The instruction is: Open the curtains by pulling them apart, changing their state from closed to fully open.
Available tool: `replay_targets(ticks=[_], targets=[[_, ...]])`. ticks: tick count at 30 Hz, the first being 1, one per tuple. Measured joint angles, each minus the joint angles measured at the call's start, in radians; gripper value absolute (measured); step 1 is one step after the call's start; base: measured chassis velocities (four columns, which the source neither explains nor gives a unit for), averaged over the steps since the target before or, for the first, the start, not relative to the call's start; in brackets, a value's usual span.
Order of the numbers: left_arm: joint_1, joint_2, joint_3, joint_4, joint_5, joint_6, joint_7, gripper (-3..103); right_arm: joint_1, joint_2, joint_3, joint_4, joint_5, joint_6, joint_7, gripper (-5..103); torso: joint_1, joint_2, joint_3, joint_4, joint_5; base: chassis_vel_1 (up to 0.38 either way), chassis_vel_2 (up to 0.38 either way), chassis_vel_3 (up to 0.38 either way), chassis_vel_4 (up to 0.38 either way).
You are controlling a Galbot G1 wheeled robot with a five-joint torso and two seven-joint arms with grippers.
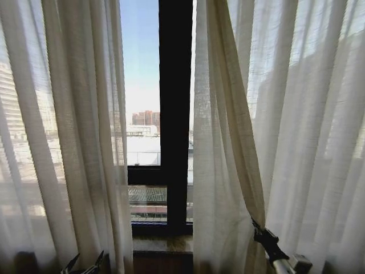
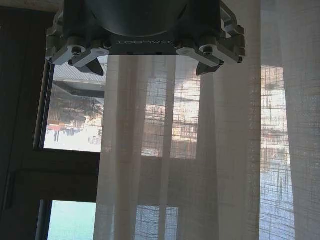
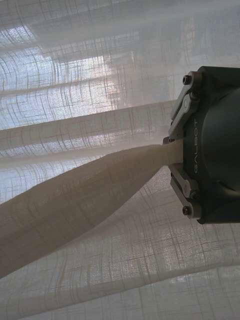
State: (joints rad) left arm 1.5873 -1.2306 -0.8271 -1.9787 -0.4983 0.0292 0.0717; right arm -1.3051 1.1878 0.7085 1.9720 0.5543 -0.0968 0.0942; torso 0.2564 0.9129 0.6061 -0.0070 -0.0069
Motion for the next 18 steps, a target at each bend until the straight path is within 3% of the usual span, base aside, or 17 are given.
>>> replay_targets(ticks=[18], targets=[[0.009,-0.001,-0.003,-0.013,0.002,-0.001,0.000,100,-0.027,0.015,0.046,0.023,-0.001,0.004,-0.002,1,0.000,0.000,0.000,0.0001,0.0000,-0.128,-0.129,0.128,0.129]])
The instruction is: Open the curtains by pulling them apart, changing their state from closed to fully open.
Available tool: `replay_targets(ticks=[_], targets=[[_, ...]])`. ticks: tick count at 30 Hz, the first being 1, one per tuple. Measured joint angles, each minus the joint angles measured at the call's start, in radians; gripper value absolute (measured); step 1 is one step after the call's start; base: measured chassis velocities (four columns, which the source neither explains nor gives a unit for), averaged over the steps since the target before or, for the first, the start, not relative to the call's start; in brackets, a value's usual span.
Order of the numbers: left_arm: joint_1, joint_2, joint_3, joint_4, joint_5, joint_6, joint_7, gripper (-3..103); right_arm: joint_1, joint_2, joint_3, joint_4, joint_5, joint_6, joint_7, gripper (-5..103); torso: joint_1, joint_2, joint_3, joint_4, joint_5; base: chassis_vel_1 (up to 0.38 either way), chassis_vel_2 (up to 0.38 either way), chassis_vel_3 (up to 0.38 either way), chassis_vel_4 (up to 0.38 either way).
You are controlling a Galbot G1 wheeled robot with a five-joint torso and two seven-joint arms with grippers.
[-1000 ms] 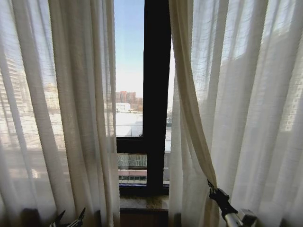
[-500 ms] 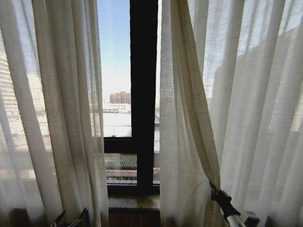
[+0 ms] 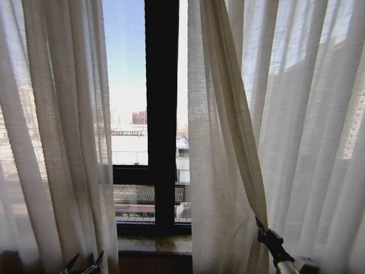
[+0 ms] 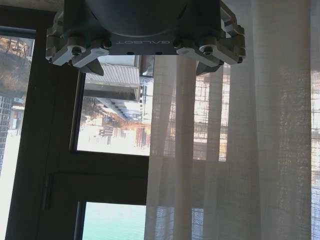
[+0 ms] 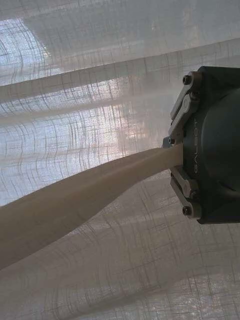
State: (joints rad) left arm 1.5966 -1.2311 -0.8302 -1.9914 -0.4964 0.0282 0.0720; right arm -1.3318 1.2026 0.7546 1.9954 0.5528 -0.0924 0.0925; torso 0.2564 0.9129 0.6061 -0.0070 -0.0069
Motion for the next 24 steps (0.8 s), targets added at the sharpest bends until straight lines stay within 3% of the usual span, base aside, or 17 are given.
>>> replay_targets(ticks=[24], targets=[[0.014,-0.001,-0.006,-0.031,0.000,-0.002,0.000,100,-0.029,0.013,0.035,0.029,0.002,0.010,0.000,1,0.000,0.000,0.000,-0.0001,0.0000,-0.173,-0.171,0.172,0.180]])
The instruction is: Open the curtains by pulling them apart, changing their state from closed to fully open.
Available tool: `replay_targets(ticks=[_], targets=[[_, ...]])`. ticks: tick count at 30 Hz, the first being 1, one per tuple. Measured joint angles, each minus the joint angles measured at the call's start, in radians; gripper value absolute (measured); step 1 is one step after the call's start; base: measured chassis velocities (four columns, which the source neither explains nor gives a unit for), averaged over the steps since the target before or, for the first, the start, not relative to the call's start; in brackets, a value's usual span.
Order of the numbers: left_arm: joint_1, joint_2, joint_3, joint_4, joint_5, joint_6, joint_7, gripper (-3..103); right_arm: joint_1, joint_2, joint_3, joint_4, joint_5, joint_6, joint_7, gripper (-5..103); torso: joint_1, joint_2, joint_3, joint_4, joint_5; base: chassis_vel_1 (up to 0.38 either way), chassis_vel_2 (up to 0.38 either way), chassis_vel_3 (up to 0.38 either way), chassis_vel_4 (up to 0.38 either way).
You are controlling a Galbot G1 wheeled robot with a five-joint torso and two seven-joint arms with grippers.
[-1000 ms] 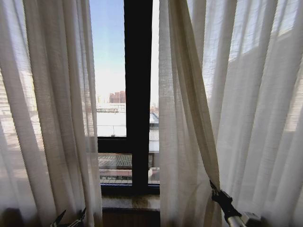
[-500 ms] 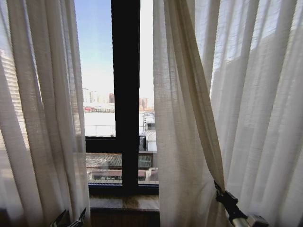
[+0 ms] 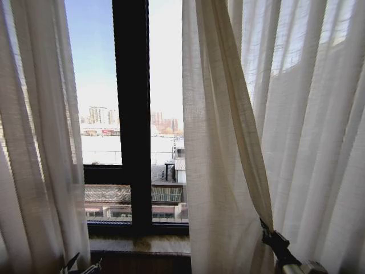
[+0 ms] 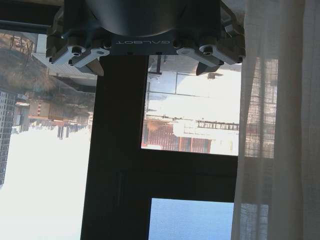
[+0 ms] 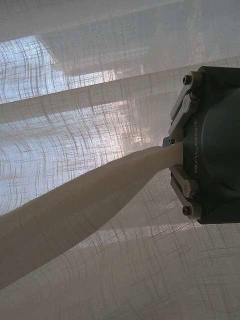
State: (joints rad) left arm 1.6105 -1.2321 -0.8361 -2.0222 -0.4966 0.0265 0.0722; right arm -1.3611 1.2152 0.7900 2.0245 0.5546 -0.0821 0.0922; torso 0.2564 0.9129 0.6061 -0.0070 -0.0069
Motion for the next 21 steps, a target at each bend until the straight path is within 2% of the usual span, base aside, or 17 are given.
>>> replay_targets(ticks=[21], targets=[[0.018,-0.011,-0.010,-0.013,0.000,-0.013,0.000,100,-0.029,0.020,0.021,0.020,-0.003,0.020,-0.011,1,0.000,0.000,0.000,0.0003,0.0001,-0.173,-0.172,0.167,0.172]])
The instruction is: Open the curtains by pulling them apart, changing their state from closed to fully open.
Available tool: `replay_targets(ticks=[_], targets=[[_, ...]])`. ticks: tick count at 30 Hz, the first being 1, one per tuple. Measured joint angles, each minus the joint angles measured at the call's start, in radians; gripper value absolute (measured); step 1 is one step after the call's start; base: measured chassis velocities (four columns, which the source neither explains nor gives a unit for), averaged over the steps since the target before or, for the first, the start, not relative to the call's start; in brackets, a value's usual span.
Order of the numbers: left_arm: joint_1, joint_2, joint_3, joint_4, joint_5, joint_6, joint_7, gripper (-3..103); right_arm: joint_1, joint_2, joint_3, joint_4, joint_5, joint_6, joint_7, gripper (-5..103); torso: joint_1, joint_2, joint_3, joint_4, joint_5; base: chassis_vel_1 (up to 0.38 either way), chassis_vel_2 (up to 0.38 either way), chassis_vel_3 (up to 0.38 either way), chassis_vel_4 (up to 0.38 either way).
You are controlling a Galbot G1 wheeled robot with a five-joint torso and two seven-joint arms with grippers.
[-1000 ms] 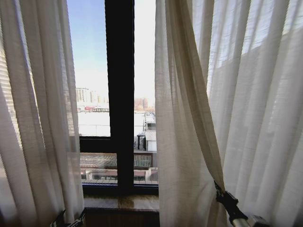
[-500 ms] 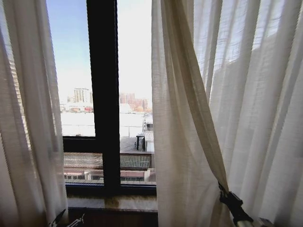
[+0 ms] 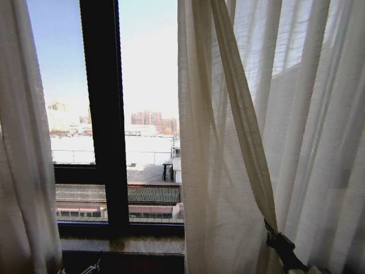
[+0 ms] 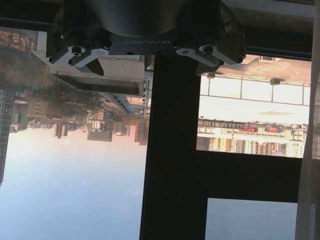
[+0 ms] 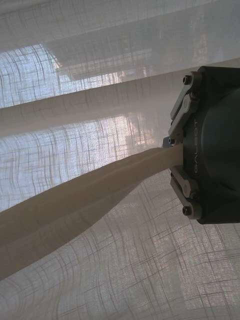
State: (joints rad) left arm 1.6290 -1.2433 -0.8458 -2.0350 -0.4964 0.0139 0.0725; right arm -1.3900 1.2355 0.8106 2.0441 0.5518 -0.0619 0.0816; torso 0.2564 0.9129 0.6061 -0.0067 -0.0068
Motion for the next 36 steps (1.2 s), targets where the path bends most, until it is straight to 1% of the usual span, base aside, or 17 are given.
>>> replay_targets(ticks=[4,9,17,24,25,30,33,36], targets=[[-0.007,0.000,0.004,0.000,0.002,0.001,0.000,100,0.002,0.000,0.002,-0.004,0.000,0.002,0.000,1,0.000,0.000,0.000,-0.0003,-0.0002,-0.204,-0.190,0.202,0.188],[-0.014,0.002,0.007,0.005,0.002,0.004,0.000,100,0.009,-0.002,-0.001,-0.011,0.000,0.003,0.000,1,0.000,0.000,0.000,0.0000,-0.0003,-0.226,-0.231,0.240,0.232],[-0.030,0.011,0.013,0.021,0.002,0.008,0.000,100,0.023,0.002,-0.019,-0.032,-0.007,0.007,0.000,1,0.000,0.000,0.000,-0.0003,-0.0002,-0.263,-0.272,0.261,0.266],[-0.039,0.019,0.014,0.034,0.001,0.008,0.000,100,0.032,0.007,-0.038,-0.040,-0.039,0.015,0.002,1,0.000,0.000,0.000,-0.0001,-0.0003,-0.262,-0.242,0.272,0.242],[-0.041,0.020,0.015,0.038,0.000,0.008,0.000,100,0.032,0.012,-0.045,-0.044,-0.062,0.026,0.001,1,0.000,0.000,0.000,-0.0003,-0.0001,-0.180,-0.169,0.153,0.205],[-0.043,0.022,0.016,0.046,0.000,0.008,0.001,100,0.032,0.021,-0.059,-0.048,-0.079,0.030,0.001,1,0.000,0.000,0.000,-0.0004,0.0005,-0.091,-0.095,0.091,0.101],[-0.043,0.023,0.016,0.054,-0.001,0.006,0.002,100,0.032,0.022,-0.069,-0.050,-0.080,0.031,0.008,1,0.000,0.000,0.000,0.0000,-0.0006,0.003,0.018,-0.014,-0.007],[-0.043,0.023,0.016,0.054,-0.001,0.006,0.002,100,0.032,0.021,-0.070,-0.050,-0.080,0.031,0.010,1,0.000,0.000,0.000,0.0000,-0.0009,0.020,0.054,-0.029,-0.028]])
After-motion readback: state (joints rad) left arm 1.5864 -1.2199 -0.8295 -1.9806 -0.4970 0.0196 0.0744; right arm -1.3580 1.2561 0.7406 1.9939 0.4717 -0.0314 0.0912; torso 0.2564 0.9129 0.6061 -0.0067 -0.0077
